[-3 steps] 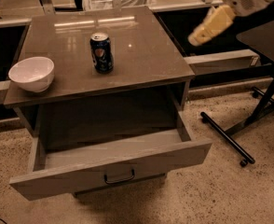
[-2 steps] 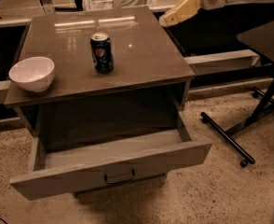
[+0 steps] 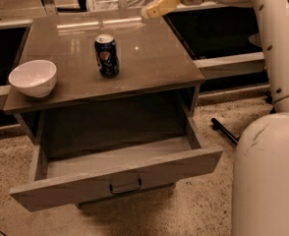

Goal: Place pepsi can into top drawer

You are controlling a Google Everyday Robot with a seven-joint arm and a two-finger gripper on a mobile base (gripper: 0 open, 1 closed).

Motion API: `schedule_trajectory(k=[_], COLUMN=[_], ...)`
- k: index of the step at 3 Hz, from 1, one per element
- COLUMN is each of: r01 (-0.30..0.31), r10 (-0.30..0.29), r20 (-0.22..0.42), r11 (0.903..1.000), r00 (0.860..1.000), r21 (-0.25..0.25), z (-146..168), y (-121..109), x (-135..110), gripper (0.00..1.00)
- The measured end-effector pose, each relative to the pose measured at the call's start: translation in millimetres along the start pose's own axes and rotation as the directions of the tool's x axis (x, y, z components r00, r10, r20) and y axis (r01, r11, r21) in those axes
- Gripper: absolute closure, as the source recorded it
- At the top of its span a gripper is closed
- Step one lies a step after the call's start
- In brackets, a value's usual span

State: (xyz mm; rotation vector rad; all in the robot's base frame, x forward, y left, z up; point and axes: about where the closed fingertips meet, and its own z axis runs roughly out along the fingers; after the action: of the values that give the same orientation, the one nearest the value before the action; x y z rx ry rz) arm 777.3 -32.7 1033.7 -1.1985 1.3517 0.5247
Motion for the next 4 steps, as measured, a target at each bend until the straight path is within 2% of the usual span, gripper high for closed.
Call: schedule_trajectory(k=[1, 2, 3, 4], r01=[-0.023, -0.047, -0.085, -0.151], r10=[0.023, 0.047, 0.085, 0.156], r20=[-0.004, 0.042, 0.059, 0.026], r11=[0.9997, 0.9989, 0.9963, 0.9804], r00=[1.0, 0.998, 0.995, 0.987], r21=[-0.011, 0.009, -0.015, -0.126], z=[8, -3, 14, 54], y=[5, 16, 52, 113], x=[7, -2, 14, 53], gripper=[0.0, 0.0, 0.0, 0.0])
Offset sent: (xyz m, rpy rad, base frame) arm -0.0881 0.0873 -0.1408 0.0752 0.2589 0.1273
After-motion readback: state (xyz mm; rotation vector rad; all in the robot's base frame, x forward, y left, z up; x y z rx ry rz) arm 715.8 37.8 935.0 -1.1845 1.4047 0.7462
